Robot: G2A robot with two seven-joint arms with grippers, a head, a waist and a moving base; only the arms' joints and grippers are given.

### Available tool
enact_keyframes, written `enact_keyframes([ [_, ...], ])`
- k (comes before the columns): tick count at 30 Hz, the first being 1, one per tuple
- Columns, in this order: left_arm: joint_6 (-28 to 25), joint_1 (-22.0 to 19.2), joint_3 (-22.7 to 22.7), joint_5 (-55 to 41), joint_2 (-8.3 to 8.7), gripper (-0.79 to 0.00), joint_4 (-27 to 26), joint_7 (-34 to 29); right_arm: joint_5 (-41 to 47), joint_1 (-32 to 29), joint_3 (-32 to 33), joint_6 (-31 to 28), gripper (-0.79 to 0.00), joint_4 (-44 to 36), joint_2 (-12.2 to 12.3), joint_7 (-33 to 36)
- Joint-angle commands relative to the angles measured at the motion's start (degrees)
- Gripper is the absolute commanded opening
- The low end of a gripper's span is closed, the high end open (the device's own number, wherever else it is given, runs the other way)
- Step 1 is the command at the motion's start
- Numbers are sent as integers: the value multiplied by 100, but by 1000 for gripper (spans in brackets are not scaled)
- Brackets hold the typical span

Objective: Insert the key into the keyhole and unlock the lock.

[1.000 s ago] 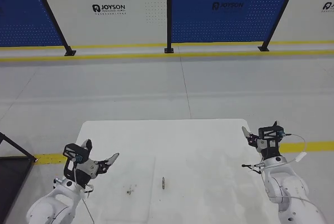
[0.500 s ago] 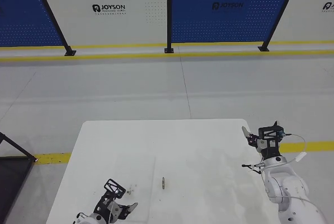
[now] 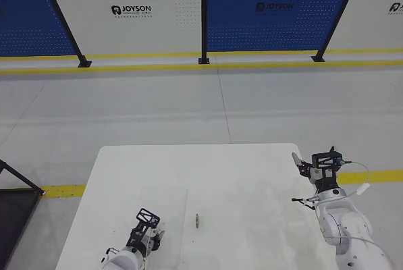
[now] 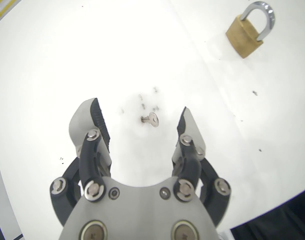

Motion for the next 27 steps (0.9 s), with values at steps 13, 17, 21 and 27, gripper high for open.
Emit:
enact_keyframes([
  [13,23,-162,248,211,-20,-419,206,-84,0,0,0,0,0,0,0,0],
  [17,33,-202,282,228,-24,-434,238,-109,0,0,0,0,0,0,0,0],
  [21,22,-258,308,240,-27,-496,271,-136,0,0,0,0,0,0,0,0],
  [27,21,-306,340,359,-26,-622,245,-197,0,0,0,0,0,0,0,0],
])
